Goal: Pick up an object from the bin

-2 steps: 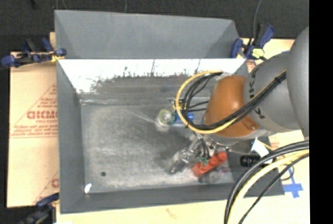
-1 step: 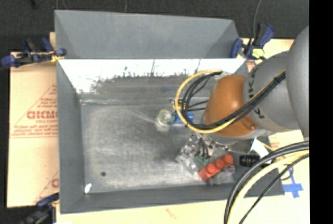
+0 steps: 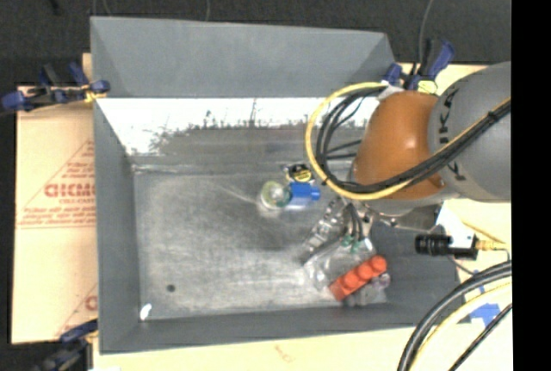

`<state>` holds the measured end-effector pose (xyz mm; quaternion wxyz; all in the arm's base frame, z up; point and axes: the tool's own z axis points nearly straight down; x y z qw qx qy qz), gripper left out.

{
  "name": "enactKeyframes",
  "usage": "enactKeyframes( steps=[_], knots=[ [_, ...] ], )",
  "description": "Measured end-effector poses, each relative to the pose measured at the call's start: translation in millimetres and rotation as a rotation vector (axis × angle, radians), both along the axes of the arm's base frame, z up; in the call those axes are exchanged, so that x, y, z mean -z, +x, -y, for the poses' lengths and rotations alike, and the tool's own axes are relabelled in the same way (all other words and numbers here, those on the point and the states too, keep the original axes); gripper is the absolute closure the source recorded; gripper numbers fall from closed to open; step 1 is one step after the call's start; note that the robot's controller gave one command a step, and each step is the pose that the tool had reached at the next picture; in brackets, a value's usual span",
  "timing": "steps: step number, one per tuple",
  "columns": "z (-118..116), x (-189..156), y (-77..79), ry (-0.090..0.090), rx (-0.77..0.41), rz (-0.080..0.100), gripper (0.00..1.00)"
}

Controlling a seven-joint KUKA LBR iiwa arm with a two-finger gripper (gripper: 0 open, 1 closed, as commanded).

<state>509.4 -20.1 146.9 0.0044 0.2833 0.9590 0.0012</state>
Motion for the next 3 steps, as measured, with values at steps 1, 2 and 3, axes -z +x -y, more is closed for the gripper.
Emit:
enactKeyframes(
  steps=[1, 2, 3],
  knots=[
    [-1.1, 15.0, -4.6, 0.001, 0.033, -0.009, 1.00],
    [6.9, -15.9, 1.4, 0.000, 0.009, -0.003, 1.00],
    [6.5, -14.0, 0.6, 0.001, 0.011, -0.006, 0.00]
  ],
)
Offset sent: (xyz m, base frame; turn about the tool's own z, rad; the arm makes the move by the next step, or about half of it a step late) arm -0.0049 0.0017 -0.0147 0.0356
